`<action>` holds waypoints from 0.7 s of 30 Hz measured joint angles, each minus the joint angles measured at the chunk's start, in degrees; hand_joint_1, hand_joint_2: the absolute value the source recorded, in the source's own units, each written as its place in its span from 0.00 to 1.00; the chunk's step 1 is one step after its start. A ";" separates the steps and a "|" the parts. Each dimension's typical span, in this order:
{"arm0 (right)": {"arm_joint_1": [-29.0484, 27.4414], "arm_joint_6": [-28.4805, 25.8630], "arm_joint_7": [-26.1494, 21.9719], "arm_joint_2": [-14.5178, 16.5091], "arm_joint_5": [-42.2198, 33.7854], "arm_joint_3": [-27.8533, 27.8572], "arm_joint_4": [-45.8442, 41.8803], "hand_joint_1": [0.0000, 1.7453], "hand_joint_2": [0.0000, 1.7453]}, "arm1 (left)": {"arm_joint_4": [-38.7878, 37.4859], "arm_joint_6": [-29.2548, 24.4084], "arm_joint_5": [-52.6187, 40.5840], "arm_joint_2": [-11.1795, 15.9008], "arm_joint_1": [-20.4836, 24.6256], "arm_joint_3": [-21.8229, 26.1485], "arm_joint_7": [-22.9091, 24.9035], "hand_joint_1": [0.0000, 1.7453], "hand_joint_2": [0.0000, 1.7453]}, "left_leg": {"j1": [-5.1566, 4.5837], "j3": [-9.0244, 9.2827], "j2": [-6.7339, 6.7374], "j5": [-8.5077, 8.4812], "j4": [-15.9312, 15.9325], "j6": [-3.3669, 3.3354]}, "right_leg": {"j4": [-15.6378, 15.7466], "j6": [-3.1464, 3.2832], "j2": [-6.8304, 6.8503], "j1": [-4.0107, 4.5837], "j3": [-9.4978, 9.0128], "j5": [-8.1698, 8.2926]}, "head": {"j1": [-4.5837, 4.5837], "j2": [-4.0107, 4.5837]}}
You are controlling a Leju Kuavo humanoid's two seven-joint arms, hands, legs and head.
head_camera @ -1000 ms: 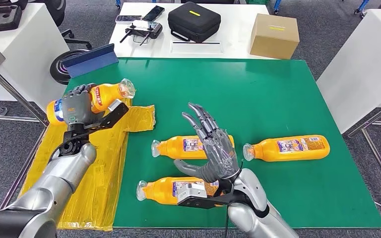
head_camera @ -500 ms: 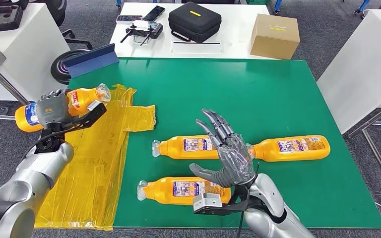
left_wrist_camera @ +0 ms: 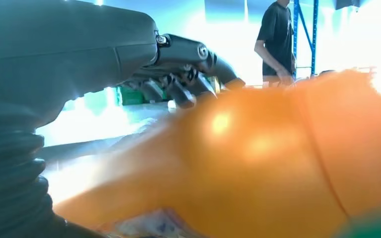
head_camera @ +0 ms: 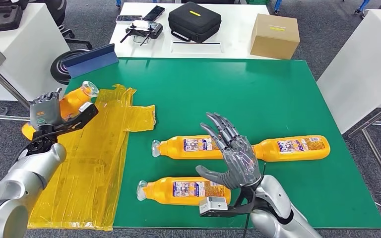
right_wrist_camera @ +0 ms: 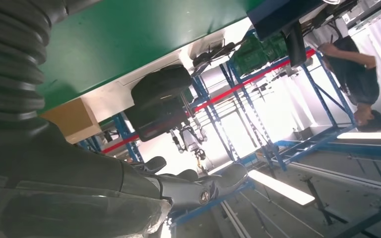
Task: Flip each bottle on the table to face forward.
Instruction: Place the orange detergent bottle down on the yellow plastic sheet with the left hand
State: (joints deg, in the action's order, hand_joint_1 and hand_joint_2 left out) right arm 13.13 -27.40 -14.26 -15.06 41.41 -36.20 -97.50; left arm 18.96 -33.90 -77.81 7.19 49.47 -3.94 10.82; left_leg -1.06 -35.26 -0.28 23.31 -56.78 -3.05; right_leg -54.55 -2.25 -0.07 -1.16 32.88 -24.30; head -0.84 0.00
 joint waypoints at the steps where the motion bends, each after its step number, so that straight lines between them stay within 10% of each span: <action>1: 0.12 -0.01 -0.03 -0.05 -0.15 0.00 0.15 0.00 1.00 | -0.11 0.02 0.42 -0.01 0.00 0.34 -0.60 0.00 1.00 | 0.00 0.00 0.00 0.00 0.00 0.00 | 0.00 0.00 0.00 0.00 0.00 0.00 | -0.01 0.00; 13: 0.75 -0.15 0.14 -0.27 -0.04 0.03 1.30 0.00 1.00 | -0.86 0.49 2.43 -0.14 0.00 2.34 -2.99 0.00 1.00 | -0.01 0.03 0.00 -0.01 0.00 0.00 | 0.00 0.00 0.00 0.00 -0.03 0.00 | 0.01 0.00; 21: 1.54 0.45 5.29 0.40 7.46 1.74 4.59 0.00 1.00 | -0.86 8.61 17.50 -4.84 -0.83 8.92 -21.14 0.00 1.00 | -0.04 0.03 -0.10 -0.01 -0.01 -0.01 | 0.01 0.00 0.06 -0.04 -0.06 0.00 | -0.01 0.00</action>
State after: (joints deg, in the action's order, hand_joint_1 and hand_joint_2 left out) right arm 14.68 -26.95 -8.97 -14.67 48.87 -34.46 -92.92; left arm 18.10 -25.29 -60.30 2.35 48.64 4.98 -10.32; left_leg -1.10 -35.23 -0.39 23.30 -56.79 -3.06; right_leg -54.54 -2.25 -0.01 -1.21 32.82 -24.29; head -0.85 0.00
